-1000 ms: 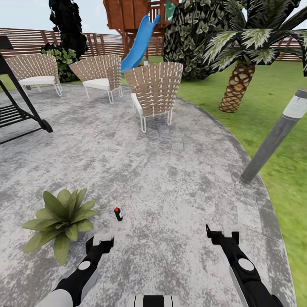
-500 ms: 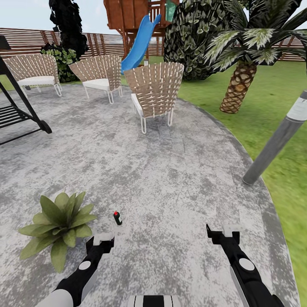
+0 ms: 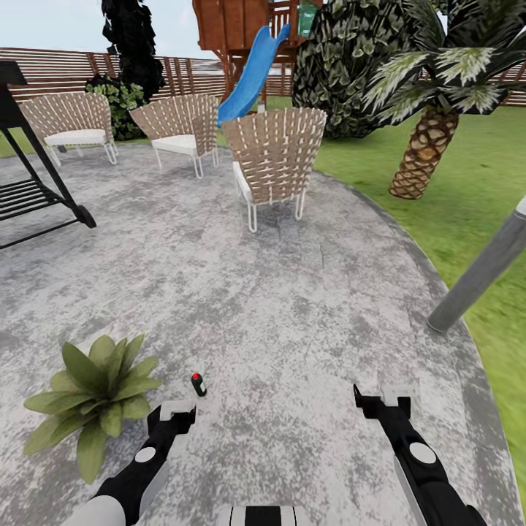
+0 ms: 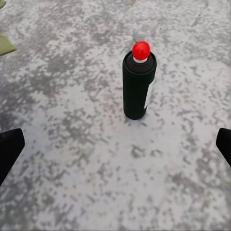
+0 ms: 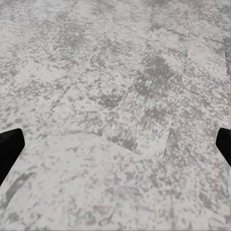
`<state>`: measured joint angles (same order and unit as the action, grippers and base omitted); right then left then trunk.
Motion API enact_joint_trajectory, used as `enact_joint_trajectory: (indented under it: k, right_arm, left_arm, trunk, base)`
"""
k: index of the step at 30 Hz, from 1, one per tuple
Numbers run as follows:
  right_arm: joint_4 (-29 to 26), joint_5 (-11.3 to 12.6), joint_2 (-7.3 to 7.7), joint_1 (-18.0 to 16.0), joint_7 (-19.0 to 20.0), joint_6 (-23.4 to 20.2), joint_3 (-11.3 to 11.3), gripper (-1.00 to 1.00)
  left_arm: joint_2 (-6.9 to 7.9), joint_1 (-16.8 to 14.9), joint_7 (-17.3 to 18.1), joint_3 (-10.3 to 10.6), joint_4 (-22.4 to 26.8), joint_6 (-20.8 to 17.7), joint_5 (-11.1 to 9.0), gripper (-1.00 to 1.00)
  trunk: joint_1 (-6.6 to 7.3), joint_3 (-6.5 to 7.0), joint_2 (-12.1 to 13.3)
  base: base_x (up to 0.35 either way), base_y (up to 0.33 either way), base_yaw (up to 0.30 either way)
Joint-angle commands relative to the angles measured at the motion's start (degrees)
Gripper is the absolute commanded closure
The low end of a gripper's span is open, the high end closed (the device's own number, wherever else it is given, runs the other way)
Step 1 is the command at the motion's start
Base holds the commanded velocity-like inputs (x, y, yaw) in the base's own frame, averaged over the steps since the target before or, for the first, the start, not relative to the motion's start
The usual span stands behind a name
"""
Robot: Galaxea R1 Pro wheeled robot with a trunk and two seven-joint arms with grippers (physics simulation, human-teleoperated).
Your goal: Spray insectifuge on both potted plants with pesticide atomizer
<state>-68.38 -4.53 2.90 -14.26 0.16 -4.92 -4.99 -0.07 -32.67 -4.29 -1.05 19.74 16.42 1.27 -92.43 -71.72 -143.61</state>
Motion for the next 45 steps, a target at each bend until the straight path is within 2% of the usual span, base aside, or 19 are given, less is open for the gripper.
enact_joint_trajectory:
  k: [1, 22, 37, 45]
  right_arm:
    - [-0.1, -0.5, 0.0, 0.0, 0.0, -0.3, 0.0, -1.0]
    - [-0.1, -0.5, 0.0, 0.0, 0.0, -0.3, 0.0, -1.0]
    - [-0.1, -0.5, 0.0, 0.0, 0.0, -0.3, 0.0, -1.0]
    - [-0.1, -0.5, 0.0, 0.0, 0.0, -0.3, 0.0, -1.0]
  left_arm:
    - [-0.02, 0.0, -0.1, -0.1, 0.0, 0.2, 0.1, -1.0]
    - [-0.02, 0.0, -0.1, -0.1, 0.0, 0.2, 0.2, -1.0]
    - [-0.02, 0.0, -0.1, -0.1, 0.0, 0.2, 0.5, -1.0]
    - [-0.02, 0.0, -0.1, 0.0, 0.0, 0.2, 0.5, -1.0]
  trunk:
    - [0.01, -0.04, 0.0]
    - [0.01, -0.04, 0.0]
    - [0.01, -0.04, 0.0]
    - [0.01, -0.04, 0.0]
  base:
    - [0.022, -0.014, 0.01]
    - [0.044, -0.078, 0.002]
    - [0.002, -0.001, 0.096]
    - [0.171, -0.136, 0.115]
